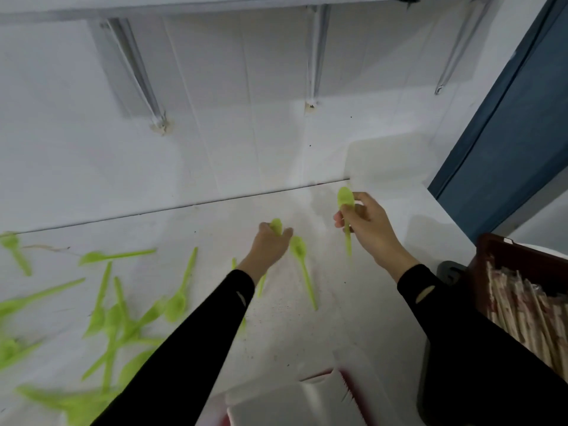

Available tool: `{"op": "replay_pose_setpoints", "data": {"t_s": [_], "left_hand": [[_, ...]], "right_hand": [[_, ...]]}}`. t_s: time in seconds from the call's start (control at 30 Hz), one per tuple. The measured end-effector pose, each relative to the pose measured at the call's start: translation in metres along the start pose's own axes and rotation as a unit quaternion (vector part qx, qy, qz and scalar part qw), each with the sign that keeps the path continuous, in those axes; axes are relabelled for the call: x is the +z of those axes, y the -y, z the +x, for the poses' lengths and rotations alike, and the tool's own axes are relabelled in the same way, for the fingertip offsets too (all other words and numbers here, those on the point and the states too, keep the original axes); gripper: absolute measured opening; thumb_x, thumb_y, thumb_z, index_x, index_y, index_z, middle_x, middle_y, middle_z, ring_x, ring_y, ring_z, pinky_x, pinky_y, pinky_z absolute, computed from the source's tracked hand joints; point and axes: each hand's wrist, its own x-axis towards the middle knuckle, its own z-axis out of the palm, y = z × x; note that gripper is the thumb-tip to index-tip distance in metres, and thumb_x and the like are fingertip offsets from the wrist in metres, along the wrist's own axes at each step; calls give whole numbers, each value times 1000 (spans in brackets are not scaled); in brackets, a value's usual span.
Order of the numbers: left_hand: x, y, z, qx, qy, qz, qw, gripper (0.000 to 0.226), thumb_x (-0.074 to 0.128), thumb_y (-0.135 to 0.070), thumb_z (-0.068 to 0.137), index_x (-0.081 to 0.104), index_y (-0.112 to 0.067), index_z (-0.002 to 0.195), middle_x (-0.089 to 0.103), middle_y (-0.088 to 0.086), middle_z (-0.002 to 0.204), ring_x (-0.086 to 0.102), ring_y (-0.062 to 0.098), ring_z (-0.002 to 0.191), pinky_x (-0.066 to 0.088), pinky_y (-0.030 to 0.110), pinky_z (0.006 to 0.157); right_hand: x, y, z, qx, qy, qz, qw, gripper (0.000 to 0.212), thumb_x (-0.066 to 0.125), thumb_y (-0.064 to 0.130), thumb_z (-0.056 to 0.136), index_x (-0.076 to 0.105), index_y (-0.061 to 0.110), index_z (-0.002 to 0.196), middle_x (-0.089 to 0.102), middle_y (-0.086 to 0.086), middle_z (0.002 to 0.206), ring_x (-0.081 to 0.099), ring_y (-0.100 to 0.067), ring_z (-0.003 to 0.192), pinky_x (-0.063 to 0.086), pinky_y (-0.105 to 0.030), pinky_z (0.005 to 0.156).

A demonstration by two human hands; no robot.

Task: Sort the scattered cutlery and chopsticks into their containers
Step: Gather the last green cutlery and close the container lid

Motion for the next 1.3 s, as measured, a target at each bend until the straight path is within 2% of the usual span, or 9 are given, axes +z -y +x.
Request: {"op": "replay_pose_setpoints", "data": {"t_s": [0.1,0.2,0.37,0.5,0.8,0.97,1.07,1.17,1.3], "left_hand": [[18,4,0,92,21,247,964,59,61,-40,94,42,2,129,49,16,125,51,32,119,38,30,88],[28,6,3,128,26,291,948,39,58,-35,94,52,-2,114,55,17,117,57,35,108,41,34,78],[13,-13,-25,112,33,3,993,11,46,-20,99,50,-13,107,68,9,103,69,24,84,54,38,72],[-23,-28,-68,59,74,-269,958,32,37,-33,105,50,-8,121,66,11,107,71,21,83,60,37,79],[-167,46,-117,94,-121,-272,950,11,45,-21,104,52,-13,101,60,5,81,66,16,62,58,32,64],[-253,104,-147,74,-159,65,982,30,68,-44,88,53,-21,77,49,-5,65,53,11,54,51,25,59],[-270,141,-155,66,-74,303,948,35,73,-47,82,52,-24,68,50,-9,62,51,14,66,41,27,63],[-286,176,-161,49,28,345,937,17,78,-41,78,70,-27,82,62,-12,73,60,10,78,50,29,78],[-291,198,-168,34,81,326,941,18,78,-36,79,74,-24,92,62,-15,72,59,-5,71,46,15,67]], "right_hand": [[5,-7,-5,17,38,-60,997,10,53,23,100,62,22,96,74,-2,83,70,-20,70,54,-36,69],[10,-14,-7,-14,50,-149,987,16,53,25,100,67,23,106,64,-4,92,67,-26,74,57,-38,72],[24,-11,-15,-18,75,-157,985,21,64,26,93,63,31,113,59,1,88,61,-19,72,55,-35,71],[56,3,-31,6,64,-93,994,27,75,31,85,54,21,100,65,-5,90,60,-19,74,46,-27,63],[179,47,-71,-145,199,-138,959,17,56,24,98,72,24,100,69,9,100,63,-9,81,52,-25,73],[246,26,-78,-210,343,-376,835,39,41,10,99,66,28,123,60,2,124,57,-15,106,45,-29,89],[271,13,-79,-223,397,-525,719,60,36,-3,95,52,31,141,41,5,151,37,-18,137,37,-32,103],[278,4,-78,-234,396,-585,668,63,37,-6,93,41,25,149,37,2,154,33,-22,140,38,-38,108],[274,-7,-72,-268,346,-622,649,40,43,8,99,53,20,136,53,-4,131,45,-25,123,42,-36,94]]}}
